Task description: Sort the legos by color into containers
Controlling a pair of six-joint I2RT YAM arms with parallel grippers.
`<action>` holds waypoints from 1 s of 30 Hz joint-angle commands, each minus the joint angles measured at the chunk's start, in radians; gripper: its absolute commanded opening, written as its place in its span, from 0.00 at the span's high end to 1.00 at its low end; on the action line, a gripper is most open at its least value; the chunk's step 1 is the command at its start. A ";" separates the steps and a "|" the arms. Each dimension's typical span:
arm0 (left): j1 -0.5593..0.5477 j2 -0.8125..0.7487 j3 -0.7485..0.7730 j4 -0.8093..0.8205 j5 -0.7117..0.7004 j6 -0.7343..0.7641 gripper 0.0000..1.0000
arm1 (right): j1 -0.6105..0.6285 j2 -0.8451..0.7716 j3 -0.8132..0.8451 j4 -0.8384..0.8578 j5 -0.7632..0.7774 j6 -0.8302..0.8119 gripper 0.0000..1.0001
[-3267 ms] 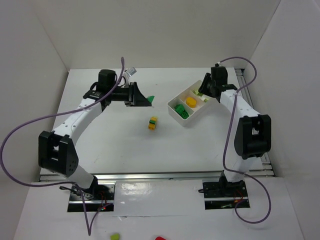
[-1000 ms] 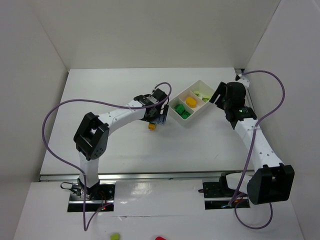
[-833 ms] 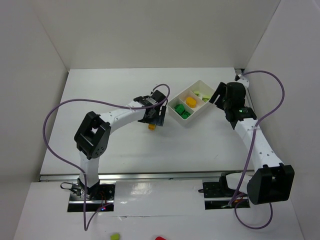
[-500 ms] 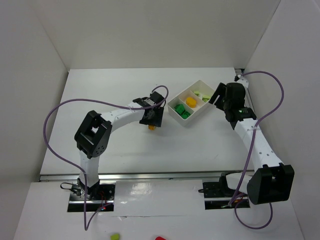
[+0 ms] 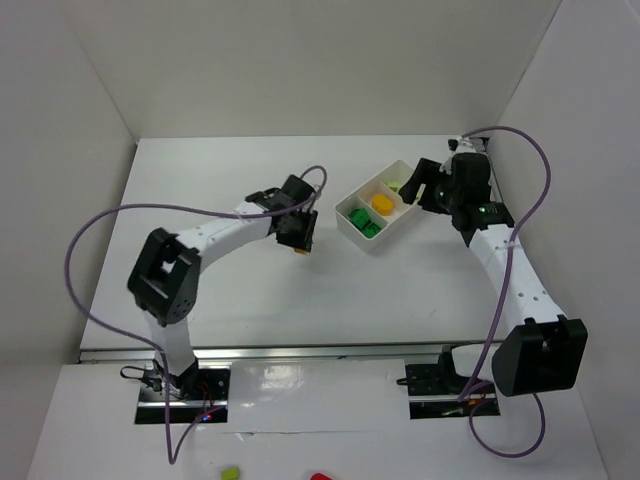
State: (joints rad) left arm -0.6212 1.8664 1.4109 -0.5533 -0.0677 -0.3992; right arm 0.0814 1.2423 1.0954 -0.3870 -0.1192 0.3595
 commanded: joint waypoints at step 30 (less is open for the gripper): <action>0.282 -0.365 -0.081 0.194 1.292 0.184 1.00 | 0.308 0.298 0.319 0.192 -0.942 -0.175 0.17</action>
State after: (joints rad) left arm -0.3370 1.5352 1.3258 -0.4107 1.1507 -0.2359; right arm 0.3668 1.5303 1.3586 -0.2745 -1.0058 0.1749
